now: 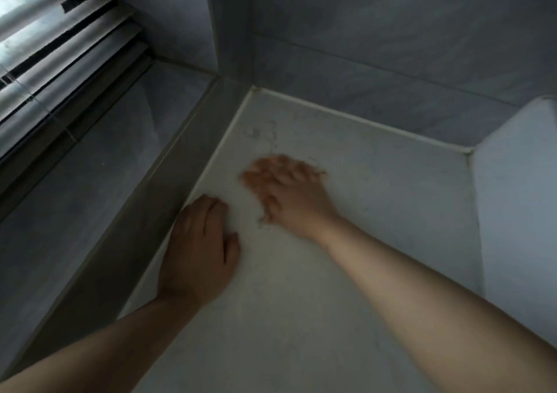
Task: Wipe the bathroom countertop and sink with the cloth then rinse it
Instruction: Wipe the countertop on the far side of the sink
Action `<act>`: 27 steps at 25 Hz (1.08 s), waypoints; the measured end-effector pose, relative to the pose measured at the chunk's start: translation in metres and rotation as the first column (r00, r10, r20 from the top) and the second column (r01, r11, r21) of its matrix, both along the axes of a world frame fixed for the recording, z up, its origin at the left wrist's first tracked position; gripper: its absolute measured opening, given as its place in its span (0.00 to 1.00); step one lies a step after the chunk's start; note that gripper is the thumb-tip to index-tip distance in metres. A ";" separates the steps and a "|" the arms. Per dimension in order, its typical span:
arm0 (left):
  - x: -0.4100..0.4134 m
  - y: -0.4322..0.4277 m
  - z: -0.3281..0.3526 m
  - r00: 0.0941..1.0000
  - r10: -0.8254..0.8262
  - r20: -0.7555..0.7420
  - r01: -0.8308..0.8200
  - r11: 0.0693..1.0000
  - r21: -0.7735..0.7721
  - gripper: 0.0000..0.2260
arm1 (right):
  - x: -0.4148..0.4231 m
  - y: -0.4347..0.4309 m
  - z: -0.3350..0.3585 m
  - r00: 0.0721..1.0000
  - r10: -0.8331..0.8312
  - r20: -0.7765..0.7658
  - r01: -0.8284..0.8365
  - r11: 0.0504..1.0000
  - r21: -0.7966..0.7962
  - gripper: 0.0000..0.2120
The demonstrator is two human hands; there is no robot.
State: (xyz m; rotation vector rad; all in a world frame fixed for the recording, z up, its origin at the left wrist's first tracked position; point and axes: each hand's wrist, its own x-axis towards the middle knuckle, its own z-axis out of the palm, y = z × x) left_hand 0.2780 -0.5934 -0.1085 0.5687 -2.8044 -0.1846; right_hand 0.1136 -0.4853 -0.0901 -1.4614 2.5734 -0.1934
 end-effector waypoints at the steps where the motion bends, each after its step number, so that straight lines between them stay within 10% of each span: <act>1: -0.001 0.000 0.001 0.999 -0.027 0.041 0.027 1.000 -0.010 0.25 | -0.014 0.017 -0.002 0.982 -0.186 -0.027 0.186 0.983 0.006 0.26; 5: -0.005 0.000 0.001 0.990 -0.034 0.134 0.038 0.999 -0.027 0.29 | -0.033 0.038 -0.004 0.647 -0.762 -0.006 0.761 0.646 0.065 0.24; 11: -0.005 -0.001 0.001 0.986 -0.007 0.166 0.009 1.000 -0.010 0.32 | -0.014 -0.062 0.001 0.962 -0.259 0.085 0.264 0.964 -0.044 0.23; 16: -0.006 -0.002 0.000 0.987 -0.010 0.162 0.015 0.999 -0.030 0.32 | -0.068 -0.023 -0.007 0.847 -0.529 0.050 0.531 0.846 -0.034 0.23; 24: -0.004 0.000 -0.001 0.993 0.022 0.112 -0.021 1.000 -0.014 0.34 | -0.059 0.128 -0.003 0.349 -0.937 0.028 0.936 0.350 0.032 0.25; 27: -0.006 0.000 -0.005 0.994 0.101 0.052 -0.103 0.994 0.045 0.33 | -0.037 0.058 -0.005 0.542 -0.840 0.031 0.840 0.542 -0.005 0.25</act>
